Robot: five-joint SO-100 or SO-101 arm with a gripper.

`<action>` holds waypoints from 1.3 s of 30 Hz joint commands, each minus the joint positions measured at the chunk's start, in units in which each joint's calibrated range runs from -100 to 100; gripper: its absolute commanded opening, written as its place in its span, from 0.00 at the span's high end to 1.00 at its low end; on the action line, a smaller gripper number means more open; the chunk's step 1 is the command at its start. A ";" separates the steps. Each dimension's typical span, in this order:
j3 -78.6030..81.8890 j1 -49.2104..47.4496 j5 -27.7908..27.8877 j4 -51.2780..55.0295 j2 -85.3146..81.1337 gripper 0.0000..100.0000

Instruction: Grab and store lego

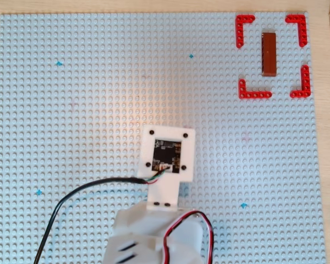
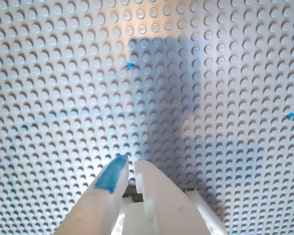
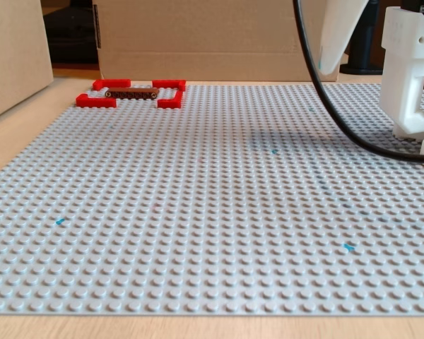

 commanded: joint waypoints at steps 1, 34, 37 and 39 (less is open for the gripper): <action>5.77 -0.39 0.45 1.95 -14.43 0.98; 7.22 -1.94 0.40 0.46 -21.96 0.98; 7.22 -1.94 0.40 0.46 -21.96 0.98; 7.22 -1.94 0.40 0.46 -21.96 0.98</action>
